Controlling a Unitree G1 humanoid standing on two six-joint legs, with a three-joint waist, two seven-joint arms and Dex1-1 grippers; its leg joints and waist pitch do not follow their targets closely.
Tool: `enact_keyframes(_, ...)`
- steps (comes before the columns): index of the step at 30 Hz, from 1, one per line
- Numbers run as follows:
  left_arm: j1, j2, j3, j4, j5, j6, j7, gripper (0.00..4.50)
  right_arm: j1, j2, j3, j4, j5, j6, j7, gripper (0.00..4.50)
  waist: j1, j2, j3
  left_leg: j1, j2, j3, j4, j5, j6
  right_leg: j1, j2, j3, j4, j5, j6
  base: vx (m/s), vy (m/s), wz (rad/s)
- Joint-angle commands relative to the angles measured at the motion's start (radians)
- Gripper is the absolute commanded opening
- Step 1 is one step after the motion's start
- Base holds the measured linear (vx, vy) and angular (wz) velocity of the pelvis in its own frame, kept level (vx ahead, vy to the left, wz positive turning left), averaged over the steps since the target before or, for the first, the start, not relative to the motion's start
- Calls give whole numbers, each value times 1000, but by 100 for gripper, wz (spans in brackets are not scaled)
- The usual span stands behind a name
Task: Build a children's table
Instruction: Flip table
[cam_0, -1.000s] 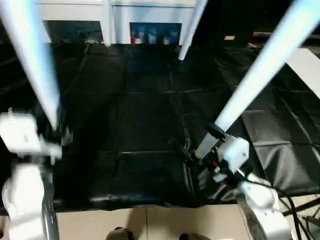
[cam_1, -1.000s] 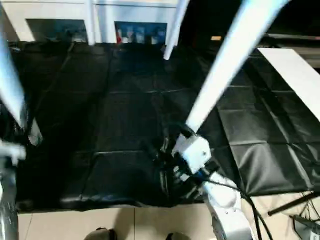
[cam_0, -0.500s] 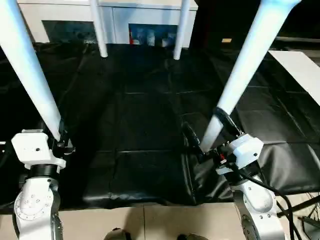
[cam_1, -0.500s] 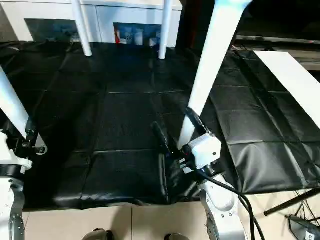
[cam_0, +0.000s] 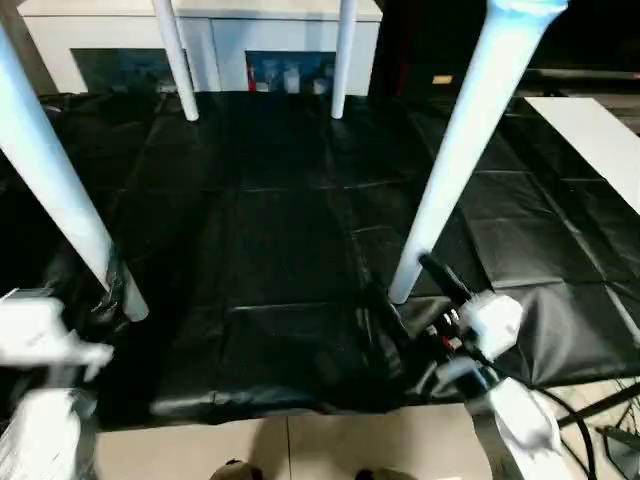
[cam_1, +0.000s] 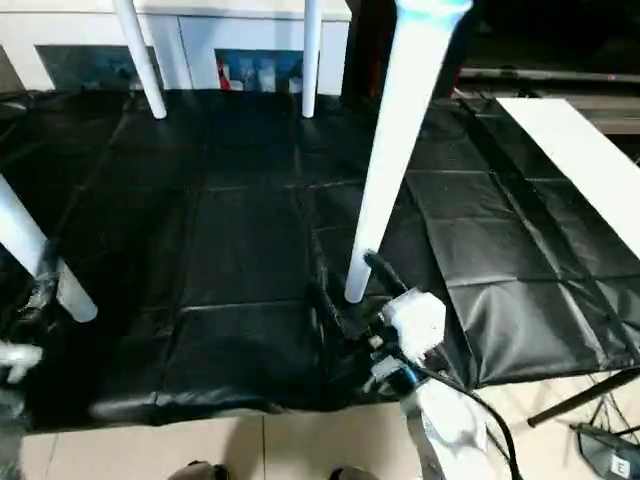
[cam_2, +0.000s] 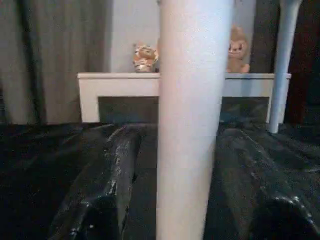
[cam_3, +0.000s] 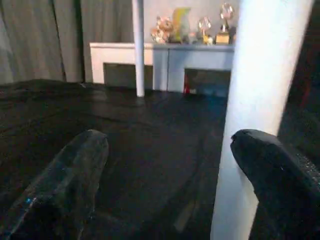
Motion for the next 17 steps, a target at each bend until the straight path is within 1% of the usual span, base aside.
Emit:
enact_keyframes(1, 39, -19, 0, -56, -49, 86, -1, 311, 16, -3, -18, -37, 18, 19, -12, 450, 1, 22, -37, 29, 35, -22, -102, -556, -34, 4, -44, 28, -91, -400, -97, 0, 0, 0)
enact_keyframes(2, 51, -20, -8, -67, -49, 97, -4, 310, 19, -4, -19, -42, 18, 24, -15, 450, 1, 20, -36, 28, 36, -23, -102, -559, -37, 5, -45, 28, -88, -403, -97, 0, 0, 0)
enact_keyframes(3, 100, -20, -52, -118, -59, 151, -19, 310, 33, -9, -20, -64, 18, 52, -21, 450, 1, 19, -34, 27, 35, -24, -103, -568, -38, 3, -44, 28, -94, -431, -85, 0, 0, 0)
enact_keyframes(4, 134, -19, -89, -156, -69, 190, -30, 310, 42, -15, -19, -82, 17, 77, -24, 450, 0, 19, -35, 27, 35, -24, -103, -567, -41, 5, -44, 29, -91, -432, -82, 0, 0, 0)
enact_keyframes(5, 165, -20, -134, -199, -42, 221, -26, 310, 53, -14, -23, -107, 32, 121, -37, 450, 1, 16, -32, 23, 37, -25, -106, -566, -39, 7, -43, 30, -93, -437, -75, 0, 0, 0)
enact_keyframes(6, 170, -22, -141, -206, -39, 227, -24, 310, 54, -13, -24, -111, 36, 130, -40, 450, 2, 18, -32, 25, 37, -26, -106, -568, -39, 5, -42, 30, -93, -439, -70, 0, 0, 0)
enact_keyframes(7, 178, -31, -166, -219, -12, 238, 2, 310, 64, -8, -30, -134, 52, 184, -64, 450, 2, 19, -30, 30, 34, -24, -104, -587, -40, -3, -41, 31, -100, -473, -59, 0, 0, 0)
enact_keyframes(8, 178, -31, -166, -219, -12, 238, 2, 310, 64, -8, -30, -134, 52, 184, -64, 450, 1, 12, -30, 32, 32, -23, -101, -593, -40, -6, -38, 30, -104, -493, -50, 0, 0, 0)
enact_keyframes(9, 168, -38, -176, -208, 6, 243, 23, 310, 68, 1, -38, -138, 38, 229, -101, 450, 2, 7, -28, 29, 28, -26, -100, -593, -45, -6, -42, 29, -109, -560, -24, 0, 0, 0)
enact_keyframes(11, 156, -45, -182, -202, 12, 262, 42, 310, 67, 10, -48, -126, 1, 257, -144, 450, 0, 9, -27, 31, 25, -28, -98, -596, -54, -10, -43, 28, -114, -605, -8, 0, 0, 0)
enact_keyframes(12, 151, -45, -187, -204, 14, 283, 48, 310, 65, 14, -52, -115, -19, 257, -163, 450, -1, 9, -25, 32, 23, -29, -98, -602, -55, -11, -42, 26, -117, -622, -3, 0, 0, 0)
enact_keyframes(13, 146, -33, -200, -201, 27, 304, 47, 310, 60, 15, -56, -101, -47, 238, -176, 450, -4, 11, -26, 33, 23, -31, -97, -613, -61, -12, -43, 23, -119, -641, 4, 0, 0, 0)
enact_keyframes(14, 145, -31, -201, -201, 33, 304, 48, 310, 58, 15, -56, -100, -49, 235, -177, 450, -6, 11, -25, 33, 22, -33, -97, -619, -62, -13, -43, 22, -120, -646, 6, 0, 0, 0)
enact_keyframes(15, 141, -16, -212, -196, 78, 297, 60, 310, 50, 14, -57, -96, -68, 218, -181, 450, -13, 11, -25, 31, 22, -37, -100, -632, -61, -8, -41, 16, -123, -647, 10, 0, 0, 0)
enact_keyframes(16, 134, -3, -219, -186, 80, 282, 42, 310, 43, 19, -60, -97, -74, 215, -190, 450, -14, 14, -26, 32, 21, -38, -101, -635, -60, -8, -42, 16, -122, -644, 8, 0, 0, 0)
enact_keyframes(17, 129, 10, -226, -180, 82, 280, 30, 310, 35, 22, -61, -101, -80, 227, -203, 450, -19, 14, -27, 29, 21, -40, -104, -632, -57, -2, -42, 13, -121, -628, 3, 0, 0, 0)
